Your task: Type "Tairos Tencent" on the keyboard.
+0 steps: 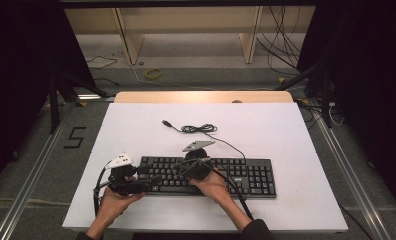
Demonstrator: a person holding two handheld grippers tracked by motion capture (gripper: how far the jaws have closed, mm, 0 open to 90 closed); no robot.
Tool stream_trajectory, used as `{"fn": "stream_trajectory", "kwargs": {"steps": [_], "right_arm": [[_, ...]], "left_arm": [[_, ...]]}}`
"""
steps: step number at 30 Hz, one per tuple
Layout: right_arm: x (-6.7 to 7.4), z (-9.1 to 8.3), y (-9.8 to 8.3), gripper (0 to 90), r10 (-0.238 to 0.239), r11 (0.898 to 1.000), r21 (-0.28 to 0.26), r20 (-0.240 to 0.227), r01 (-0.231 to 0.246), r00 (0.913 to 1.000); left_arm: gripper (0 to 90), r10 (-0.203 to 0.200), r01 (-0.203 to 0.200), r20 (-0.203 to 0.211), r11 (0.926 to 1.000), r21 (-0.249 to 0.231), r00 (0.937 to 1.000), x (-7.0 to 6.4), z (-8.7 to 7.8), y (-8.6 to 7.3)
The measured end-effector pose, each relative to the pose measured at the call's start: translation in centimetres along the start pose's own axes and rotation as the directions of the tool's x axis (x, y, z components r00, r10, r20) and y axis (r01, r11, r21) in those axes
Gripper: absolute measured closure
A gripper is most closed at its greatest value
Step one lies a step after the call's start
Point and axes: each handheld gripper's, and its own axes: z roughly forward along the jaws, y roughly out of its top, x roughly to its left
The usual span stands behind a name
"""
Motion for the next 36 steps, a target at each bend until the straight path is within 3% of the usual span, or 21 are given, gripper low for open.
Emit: {"fn": "stream_trajectory", "kwargs": {"steps": [6, 36], "right_arm": [[0.1, 0.8, 0.1, 89.9, -0.001, 1.000, 0.026, 0.001, 0.001, 1.0000], [0.6, 2.2, -0.2, 90.0, -0.005, 0.997, 0.076, -0.001, 0.005, 1.0000]], "left_arm": [[30.3, 0.003, -0.003, 0.001, 1.0000, -0.004, 1.0000, 0.0, -0.2, -0.2], [30.3, 0.007, -0.007, 0.003, 0.9999, -0.010, 1.0000, -0.1, -0.3, -0.6]]}}
